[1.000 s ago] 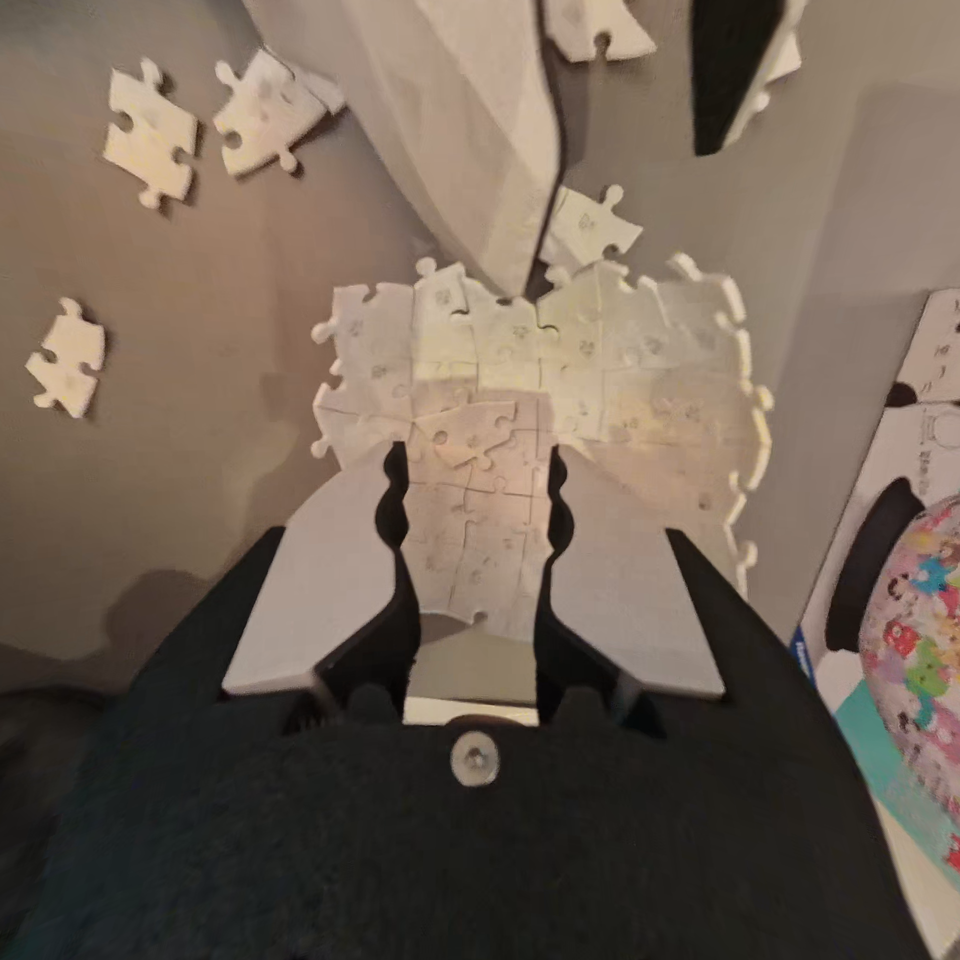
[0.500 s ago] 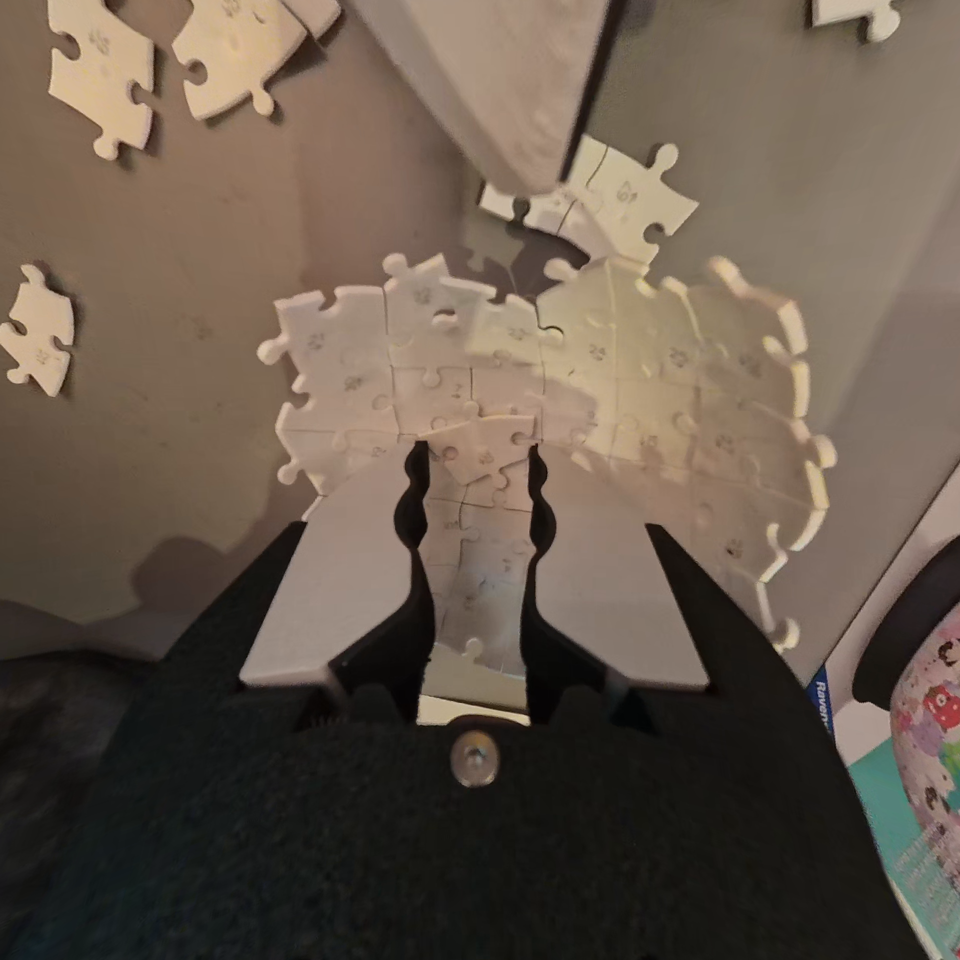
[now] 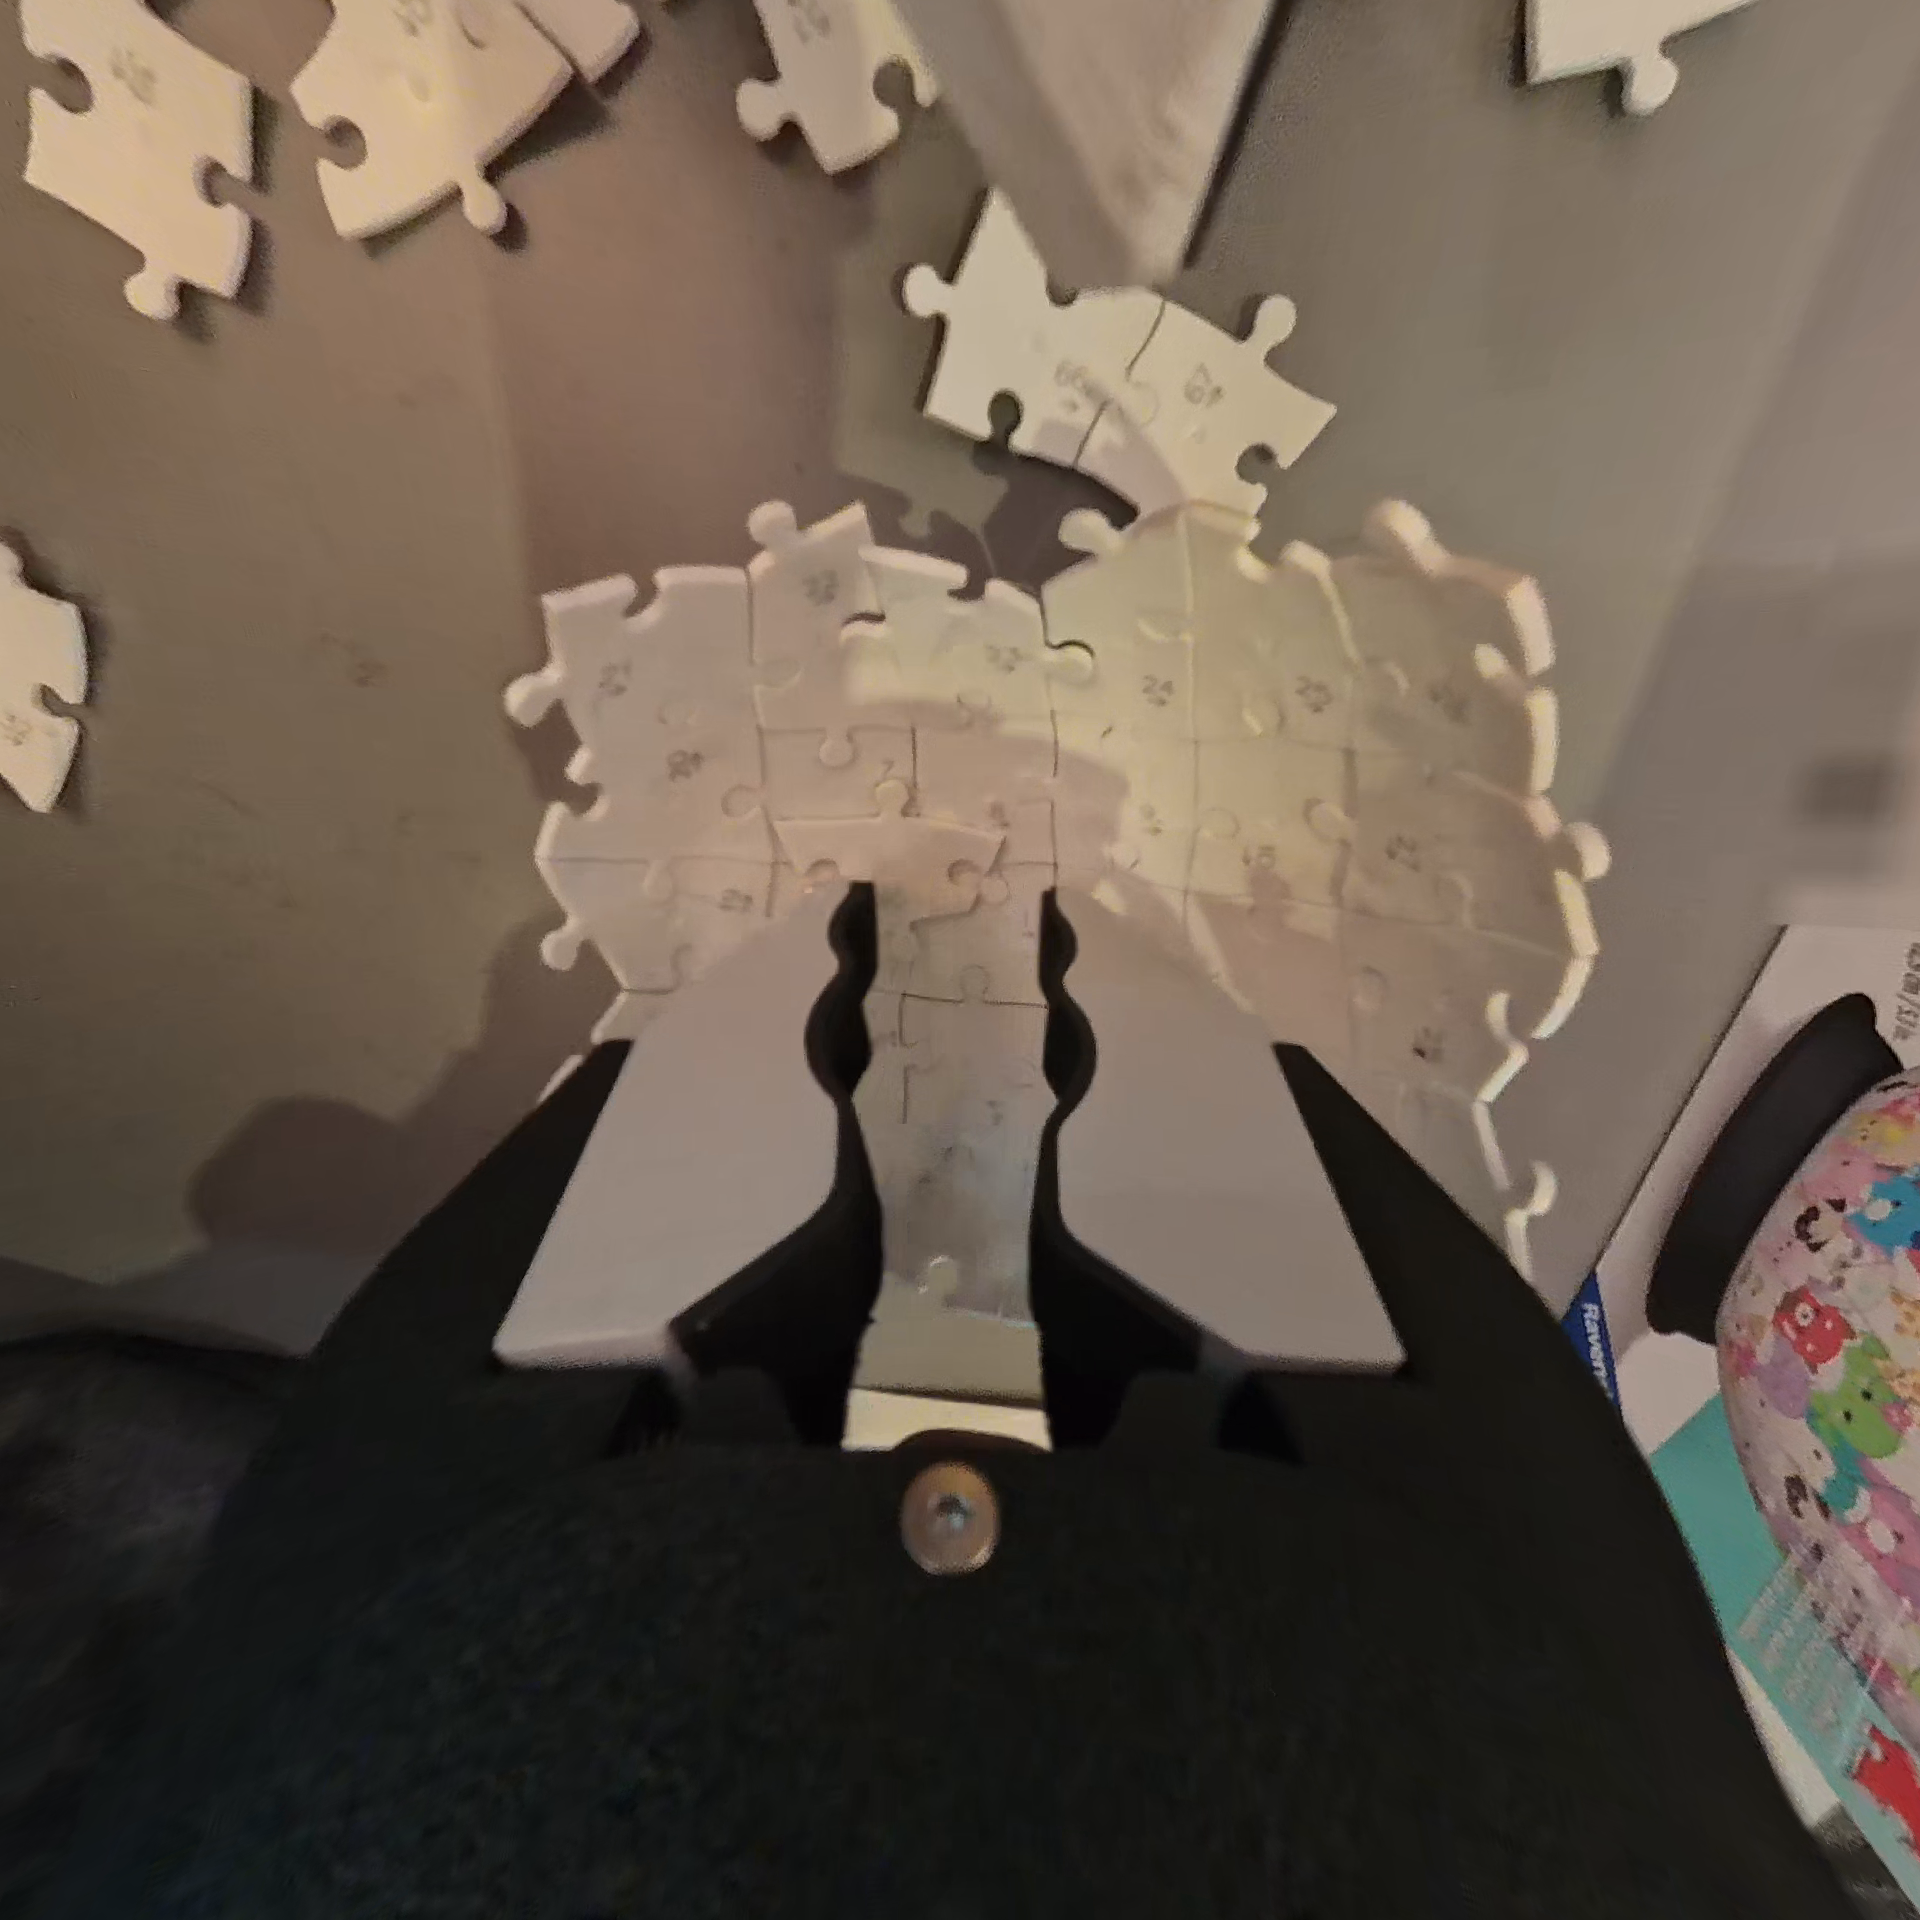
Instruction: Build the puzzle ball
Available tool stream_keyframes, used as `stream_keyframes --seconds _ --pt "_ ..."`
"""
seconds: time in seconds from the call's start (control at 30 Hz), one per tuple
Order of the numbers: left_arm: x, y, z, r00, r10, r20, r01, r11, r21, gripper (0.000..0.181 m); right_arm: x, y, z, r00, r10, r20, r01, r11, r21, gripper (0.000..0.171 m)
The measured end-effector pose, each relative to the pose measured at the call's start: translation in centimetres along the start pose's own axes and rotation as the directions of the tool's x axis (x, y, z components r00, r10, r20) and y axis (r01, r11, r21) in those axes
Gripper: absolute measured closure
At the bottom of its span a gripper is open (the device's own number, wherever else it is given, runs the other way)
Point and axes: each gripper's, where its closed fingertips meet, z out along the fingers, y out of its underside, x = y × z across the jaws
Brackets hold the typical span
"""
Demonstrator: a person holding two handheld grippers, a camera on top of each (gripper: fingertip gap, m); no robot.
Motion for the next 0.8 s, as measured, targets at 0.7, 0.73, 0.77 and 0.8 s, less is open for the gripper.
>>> stream_keyframes --seconds 0.7,0.73,0.77,0.8 --pt "0.33 0.15 0.23 1.000 0.012 -0.004 -0.012 1.000 -0.016 0.128 -0.34 -0.15 0.56 0.999 -0.044 0.024 0.045 0.998 -0.045 0.139" --pt "0.33 0.17 0.23 1.000 0.011 -0.005 -0.011 1.000 -0.016 0.128 -0.28 -0.13 0.55 0.999 -0.046 0.014 0.047 0.998 -0.044 0.139" --pt "0.35 0.17 0.24 1.000 0.011 -0.007 -0.011 1.000 -0.016 0.128 -0.26 -0.08 0.55 0.999 -0.048 0.006 0.048 0.998 -0.042 0.139" --pt "0.35 0.19 0.25 1.000 0.010 -0.008 -0.010 1.000 -0.016 0.128 -0.27 -0.09 0.54 0.999 -0.050 0.002 0.050 0.998 -0.036 0.139"
